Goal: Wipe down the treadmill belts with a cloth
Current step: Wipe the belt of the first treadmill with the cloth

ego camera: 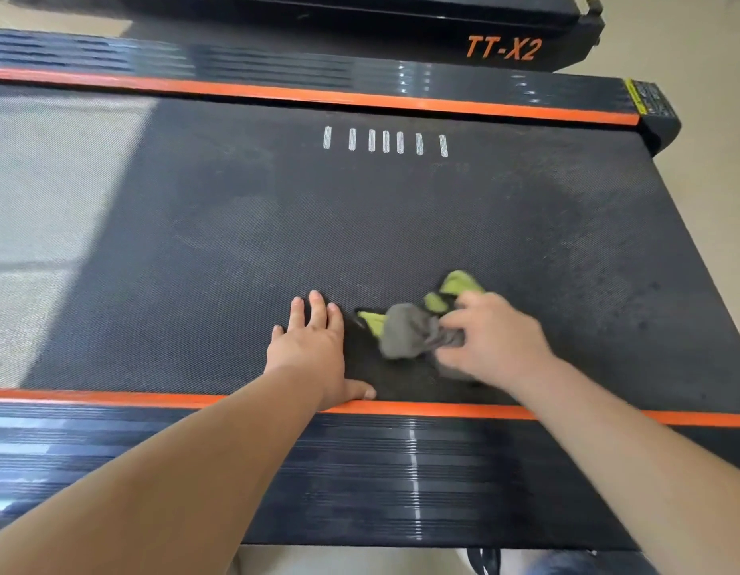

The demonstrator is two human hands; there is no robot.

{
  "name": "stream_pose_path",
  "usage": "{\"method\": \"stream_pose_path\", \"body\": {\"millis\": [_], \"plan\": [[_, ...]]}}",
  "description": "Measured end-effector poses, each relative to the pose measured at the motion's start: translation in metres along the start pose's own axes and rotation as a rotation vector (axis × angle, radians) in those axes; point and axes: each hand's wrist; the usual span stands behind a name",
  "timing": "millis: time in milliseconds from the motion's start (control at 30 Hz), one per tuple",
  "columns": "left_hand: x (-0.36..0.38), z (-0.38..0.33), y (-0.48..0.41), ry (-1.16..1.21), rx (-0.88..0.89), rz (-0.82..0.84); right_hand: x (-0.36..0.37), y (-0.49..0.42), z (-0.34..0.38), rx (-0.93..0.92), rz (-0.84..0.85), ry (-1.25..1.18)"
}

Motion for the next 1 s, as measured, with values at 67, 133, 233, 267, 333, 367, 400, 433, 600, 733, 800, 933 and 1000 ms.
{"method": "stream_pose_path", "body": {"millis": [67, 133, 233, 267, 333, 367, 400, 433, 600, 733, 800, 933, 1000], "plan": [[-0.001, 0.000, 0.000, -0.001, 0.001, 0.002, -0.013, -0.010, -0.047, 0.287, -0.011, 0.036], [-0.001, 0.000, 0.000, 0.001, 0.000, 0.005, -0.018, -0.010, -0.080, 0.495, 0.008, 0.050], [-0.002, -0.002, -0.001, -0.002, -0.005, 0.009, -0.005, -0.004, -0.067, 0.575, -0.083, 0.099], [-0.002, -0.002, -0.001, -0.005, -0.005, 0.011, 0.000, -0.002, -0.047, 0.541, -0.124, 0.100], [-0.002, -0.003, -0.001, -0.010, -0.004, 0.007, 0.010, 0.000, -0.004, 0.388, -0.166, 0.026], [-0.002, -0.002, -0.001, -0.010, -0.005, 0.002, 0.012, 0.000, 0.012, 0.307, -0.136, -0.052], [-0.002, -0.002, -0.001, -0.010, -0.005, -0.004, 0.010, -0.001, 0.023, 0.235, -0.068, -0.149], [-0.002, -0.001, 0.000, -0.009, -0.002, -0.006, 0.006, -0.001, 0.028, 0.180, 0.015, -0.254], [-0.003, -0.001, 0.002, -0.020, -0.002, -0.008, -0.046, -0.006, 0.002, 0.261, 0.149, -0.834], [-0.002, -0.001, 0.002, -0.012, 0.000, -0.012, -0.068, -0.008, -0.019, 0.313, 0.245, -0.699], [-0.002, 0.000, 0.002, -0.009, 0.001, -0.019, -0.061, -0.009, -0.022, 0.295, -0.004, -0.297], [0.000, 0.000, 0.002, -0.001, 0.002, -0.028, -0.047, -0.009, -0.002, 0.203, -0.227, -0.191], [0.000, 0.001, 0.002, 0.001, 0.003, -0.029, -0.041, -0.006, 0.008, 0.092, -0.289, -0.061]]}}
Point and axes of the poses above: each hand's wrist, its own y-axis away from the middle knuckle, its own x-axis out of the palm, z = x × y, and after that the axes turned 12 degrees about -z, right-handed
